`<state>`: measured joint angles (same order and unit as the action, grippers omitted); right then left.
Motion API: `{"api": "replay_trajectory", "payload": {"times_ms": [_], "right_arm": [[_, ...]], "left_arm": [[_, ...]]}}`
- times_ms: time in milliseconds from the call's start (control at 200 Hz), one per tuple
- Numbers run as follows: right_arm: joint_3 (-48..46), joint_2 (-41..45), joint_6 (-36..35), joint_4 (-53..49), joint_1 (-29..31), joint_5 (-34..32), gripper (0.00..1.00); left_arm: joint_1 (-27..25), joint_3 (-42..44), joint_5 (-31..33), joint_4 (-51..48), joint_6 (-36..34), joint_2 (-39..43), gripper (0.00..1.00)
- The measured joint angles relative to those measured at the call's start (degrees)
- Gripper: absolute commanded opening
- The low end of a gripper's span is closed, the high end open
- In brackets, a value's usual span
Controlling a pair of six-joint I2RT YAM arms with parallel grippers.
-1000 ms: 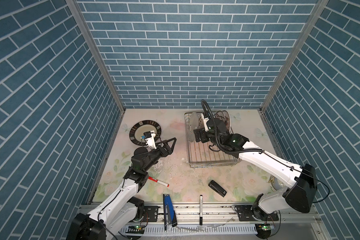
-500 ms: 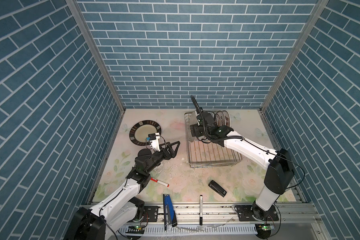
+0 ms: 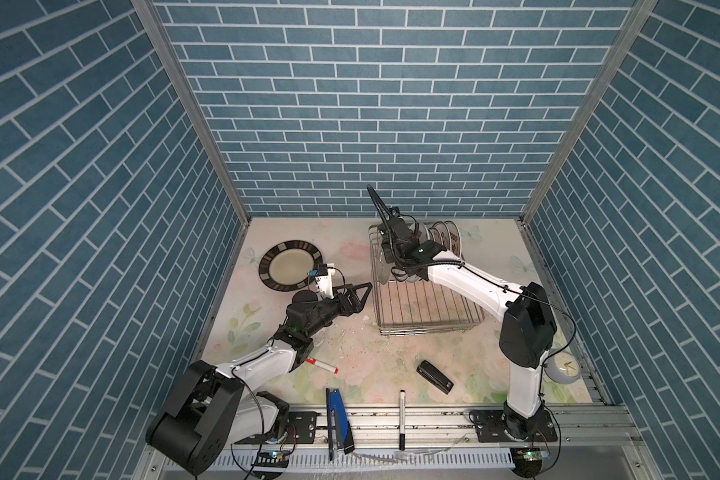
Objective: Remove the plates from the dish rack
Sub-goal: 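Lift the clear glass plate upward out of the rack with the right gripper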
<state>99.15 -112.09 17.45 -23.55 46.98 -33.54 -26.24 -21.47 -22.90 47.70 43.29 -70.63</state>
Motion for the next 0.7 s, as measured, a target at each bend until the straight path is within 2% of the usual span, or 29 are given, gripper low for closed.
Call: {"api": "replay_trajectory", "payload": {"times_ms": [255, 700], "right_arm": [[4.5, -4.04, 0.57, -2.99, 0.15, -2.34, 0.38], [13.94, -11.21, 0.52, -8.59, 1.36, -8.7, 0.33]], "left_arm": [[-0.04, -4.02, 0.35, -5.27, -0.9, 0.02, 1.0], [-0.04, -3.96, 2.8, -10.69, -1.88, 0.68, 1.0]]}}
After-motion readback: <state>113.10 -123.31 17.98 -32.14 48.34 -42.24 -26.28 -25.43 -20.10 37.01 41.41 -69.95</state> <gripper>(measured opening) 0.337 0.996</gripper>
